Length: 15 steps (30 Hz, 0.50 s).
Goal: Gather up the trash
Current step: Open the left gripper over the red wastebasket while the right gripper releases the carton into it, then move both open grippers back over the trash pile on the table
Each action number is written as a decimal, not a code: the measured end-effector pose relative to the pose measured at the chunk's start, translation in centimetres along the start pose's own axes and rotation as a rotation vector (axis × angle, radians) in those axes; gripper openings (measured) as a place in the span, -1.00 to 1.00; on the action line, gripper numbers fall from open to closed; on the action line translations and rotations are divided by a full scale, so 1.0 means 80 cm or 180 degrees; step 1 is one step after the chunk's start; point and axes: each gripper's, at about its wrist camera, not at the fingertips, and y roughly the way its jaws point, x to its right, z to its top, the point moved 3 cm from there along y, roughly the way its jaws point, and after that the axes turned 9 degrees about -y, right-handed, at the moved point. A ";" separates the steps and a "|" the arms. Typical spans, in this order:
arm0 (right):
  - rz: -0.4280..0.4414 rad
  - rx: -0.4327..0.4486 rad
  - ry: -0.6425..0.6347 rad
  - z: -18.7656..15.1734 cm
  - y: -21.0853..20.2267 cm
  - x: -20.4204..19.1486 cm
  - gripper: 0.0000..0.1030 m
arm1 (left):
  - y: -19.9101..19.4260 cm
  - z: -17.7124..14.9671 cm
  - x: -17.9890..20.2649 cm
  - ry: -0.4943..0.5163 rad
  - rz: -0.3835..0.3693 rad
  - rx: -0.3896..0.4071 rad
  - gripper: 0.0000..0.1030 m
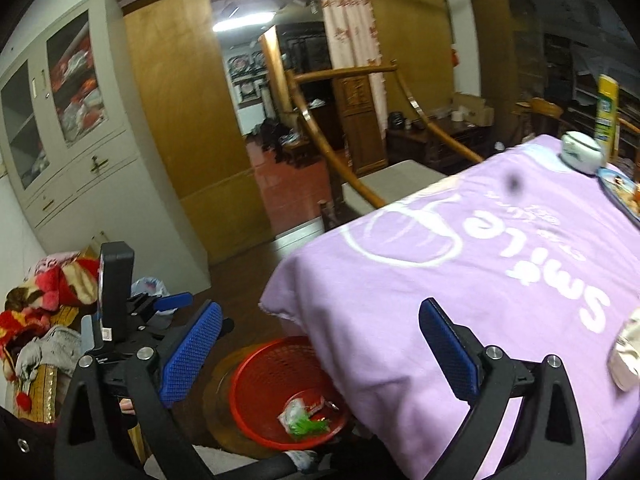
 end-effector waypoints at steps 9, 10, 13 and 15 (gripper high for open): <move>-0.0382 0.0313 0.0298 -0.034 -0.087 0.064 0.88 | -0.011 -0.005 0.081 0.0353 -0.0225 -0.0015 0.87; -0.0433 0.0346 0.0333 -0.038 -0.096 0.070 0.88 | -0.013 -0.007 0.093 0.0408 -0.0247 -0.0015 0.87; -0.0616 0.0453 0.0447 -0.055 -0.130 0.096 0.88 | -0.018 -0.011 0.124 0.0538 -0.0311 -0.0021 0.87; -0.0749 0.0515 0.0529 -0.067 -0.152 0.114 0.88 | -0.022 -0.014 0.147 0.0621 -0.0377 -0.0029 0.87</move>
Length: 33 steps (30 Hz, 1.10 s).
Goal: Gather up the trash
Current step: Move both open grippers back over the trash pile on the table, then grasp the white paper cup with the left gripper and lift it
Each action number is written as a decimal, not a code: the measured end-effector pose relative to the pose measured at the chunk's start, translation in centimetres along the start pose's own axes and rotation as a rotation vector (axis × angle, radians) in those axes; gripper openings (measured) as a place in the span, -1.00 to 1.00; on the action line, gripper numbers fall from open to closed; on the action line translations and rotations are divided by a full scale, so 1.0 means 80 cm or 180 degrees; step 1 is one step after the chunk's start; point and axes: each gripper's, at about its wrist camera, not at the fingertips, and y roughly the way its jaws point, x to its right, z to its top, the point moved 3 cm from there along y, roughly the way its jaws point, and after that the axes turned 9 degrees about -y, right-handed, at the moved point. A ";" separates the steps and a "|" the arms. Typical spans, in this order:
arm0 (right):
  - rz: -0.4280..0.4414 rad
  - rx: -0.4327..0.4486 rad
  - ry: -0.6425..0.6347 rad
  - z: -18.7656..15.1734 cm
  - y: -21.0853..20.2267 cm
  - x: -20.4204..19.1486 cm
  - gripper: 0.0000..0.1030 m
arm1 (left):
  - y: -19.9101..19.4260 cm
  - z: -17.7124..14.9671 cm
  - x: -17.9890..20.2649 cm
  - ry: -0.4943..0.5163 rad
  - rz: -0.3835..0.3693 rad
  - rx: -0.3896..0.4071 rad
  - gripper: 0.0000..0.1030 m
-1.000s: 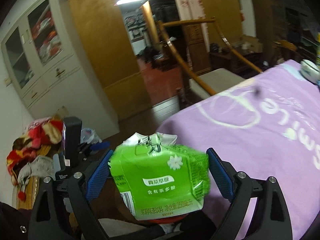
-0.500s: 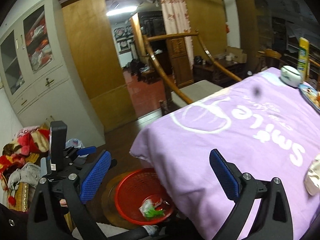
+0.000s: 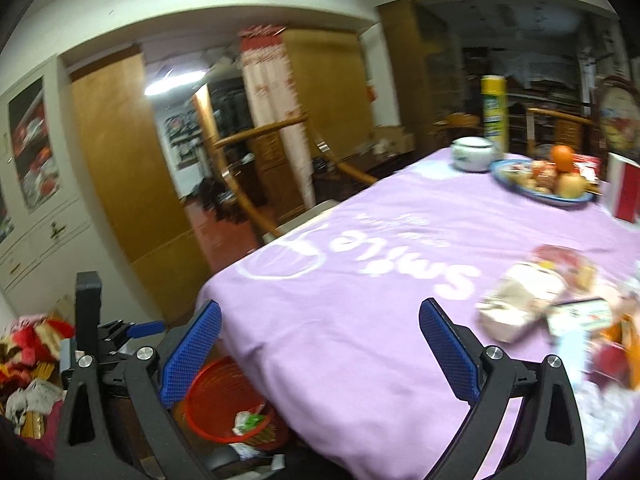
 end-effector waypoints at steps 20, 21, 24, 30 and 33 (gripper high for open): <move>-0.1339 0.0299 0.0990 -0.123 -0.145 0.249 0.89 | 0.073 0.025 0.274 0.0921 -0.0777 -0.0358 0.87; -0.1377 0.0300 0.1032 -0.126 -0.146 0.258 0.89 | 0.084 0.030 0.291 0.0989 -0.0817 -0.0395 0.87; -0.1441 0.0268 0.1136 -0.137 -0.143 0.284 0.89 | 0.108 0.039 0.327 0.1082 -0.0916 -0.0466 0.87; -0.1506 0.0200 0.1233 -0.147 -0.134 0.313 0.89 | 0.159 0.056 0.383 0.1143 -0.1138 -0.0673 0.87; -0.1483 0.0190 0.1309 -0.149 -0.129 0.328 0.89 | 0.187 0.064 0.405 0.1178 -0.1150 -0.0782 0.87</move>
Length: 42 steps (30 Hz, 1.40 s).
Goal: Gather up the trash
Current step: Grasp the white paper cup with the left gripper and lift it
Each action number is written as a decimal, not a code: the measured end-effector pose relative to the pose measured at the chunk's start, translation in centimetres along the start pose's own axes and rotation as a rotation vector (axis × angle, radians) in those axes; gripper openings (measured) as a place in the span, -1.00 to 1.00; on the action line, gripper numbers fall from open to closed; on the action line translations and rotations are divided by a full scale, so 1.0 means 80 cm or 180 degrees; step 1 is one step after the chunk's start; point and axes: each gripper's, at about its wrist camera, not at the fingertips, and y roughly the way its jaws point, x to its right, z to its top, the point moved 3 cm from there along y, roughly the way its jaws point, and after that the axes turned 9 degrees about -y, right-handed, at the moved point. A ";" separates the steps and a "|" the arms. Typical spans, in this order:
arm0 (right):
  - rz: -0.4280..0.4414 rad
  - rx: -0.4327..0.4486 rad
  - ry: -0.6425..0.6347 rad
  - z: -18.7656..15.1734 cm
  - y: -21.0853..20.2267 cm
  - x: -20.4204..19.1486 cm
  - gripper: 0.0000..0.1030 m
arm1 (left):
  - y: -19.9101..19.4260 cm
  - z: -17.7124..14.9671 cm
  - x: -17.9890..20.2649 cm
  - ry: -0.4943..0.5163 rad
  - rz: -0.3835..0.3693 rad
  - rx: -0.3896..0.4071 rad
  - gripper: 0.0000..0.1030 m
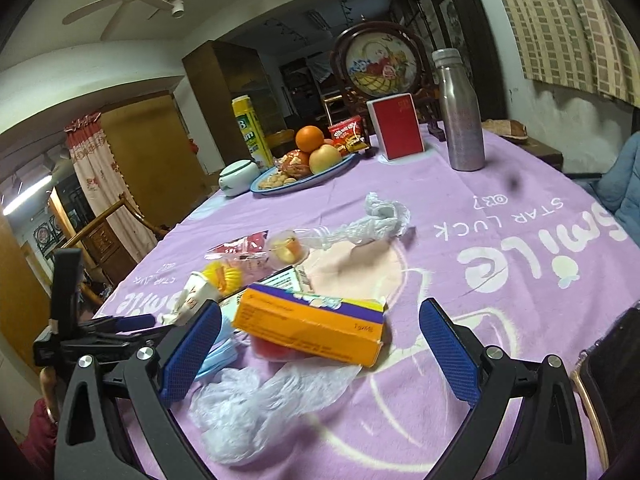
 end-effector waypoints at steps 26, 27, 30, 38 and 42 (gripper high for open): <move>0.0137 -0.0460 0.0340 -0.002 0.049 0.007 0.89 | 0.006 0.028 -0.024 -0.0506 -0.0811 0.0060 0.51; 0.0141 -0.0477 0.0288 -0.001 0.051 0.002 0.89 | 0.004 0.028 -0.024 -0.0500 -0.0800 0.0078 0.51; 0.0134 -0.0525 0.0019 0.004 0.061 -0.026 0.89 | 0.003 0.027 -0.024 -0.0504 -0.0788 0.0100 0.52; -0.0355 -0.0604 0.0019 0.016 0.064 0.001 0.89 | 0.005 0.026 -0.034 -0.0628 -0.0908 0.0025 0.52; -0.0488 -0.0503 0.0545 0.013 0.043 0.062 0.89 | 0.007 0.028 -0.035 -0.0647 -0.0949 -0.0016 0.52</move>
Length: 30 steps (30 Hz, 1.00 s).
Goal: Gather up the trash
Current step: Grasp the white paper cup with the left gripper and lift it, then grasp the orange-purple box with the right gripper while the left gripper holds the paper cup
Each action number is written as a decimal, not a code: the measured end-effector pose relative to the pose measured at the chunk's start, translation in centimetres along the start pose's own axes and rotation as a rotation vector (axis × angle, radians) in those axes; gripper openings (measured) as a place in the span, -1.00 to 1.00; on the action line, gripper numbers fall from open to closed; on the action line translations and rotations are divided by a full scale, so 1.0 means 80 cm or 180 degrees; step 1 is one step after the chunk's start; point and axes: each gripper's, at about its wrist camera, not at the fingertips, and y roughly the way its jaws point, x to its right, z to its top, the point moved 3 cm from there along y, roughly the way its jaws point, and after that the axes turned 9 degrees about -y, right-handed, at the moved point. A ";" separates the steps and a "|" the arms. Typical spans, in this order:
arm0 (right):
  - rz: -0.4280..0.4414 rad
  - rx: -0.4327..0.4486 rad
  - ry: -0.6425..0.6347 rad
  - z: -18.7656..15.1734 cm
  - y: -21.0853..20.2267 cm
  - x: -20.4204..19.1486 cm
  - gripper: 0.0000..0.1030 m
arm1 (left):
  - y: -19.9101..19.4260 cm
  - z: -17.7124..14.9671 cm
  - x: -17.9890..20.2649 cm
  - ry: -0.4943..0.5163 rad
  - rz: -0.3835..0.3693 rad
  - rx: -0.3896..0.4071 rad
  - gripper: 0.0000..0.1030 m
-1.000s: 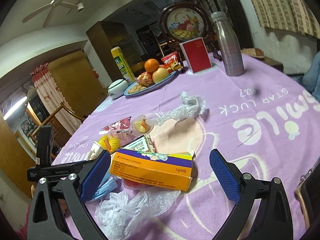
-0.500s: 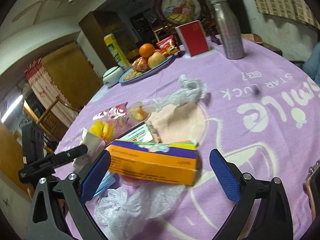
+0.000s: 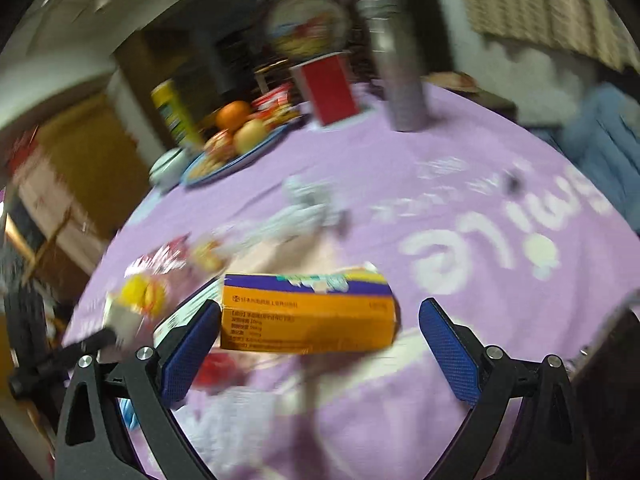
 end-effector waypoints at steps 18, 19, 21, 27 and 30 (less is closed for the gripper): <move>0.0123 -0.0258 0.0029 -0.013 -0.002 0.002 0.89 | -0.002 -0.004 0.009 0.0113 0.0052 0.0041 0.52; 0.0198 -0.0330 0.0075 -0.017 0.002 0.002 0.89 | -0.002 -0.004 0.008 0.0110 0.0052 0.0038 0.52; 0.0239 -0.0425 0.0094 -0.019 0.010 0.000 0.89 | -0.002 -0.005 0.009 0.0114 0.0047 0.0026 0.52; 0.0377 -0.0733 0.0144 -0.005 0.059 -0.015 0.90 | -0.004 -0.006 0.009 0.0119 0.0043 0.0016 0.52; 0.0278 -0.0740 0.0032 0.014 0.081 -0.025 0.91 | -0.004 -0.006 0.010 0.0129 0.0044 0.0014 0.52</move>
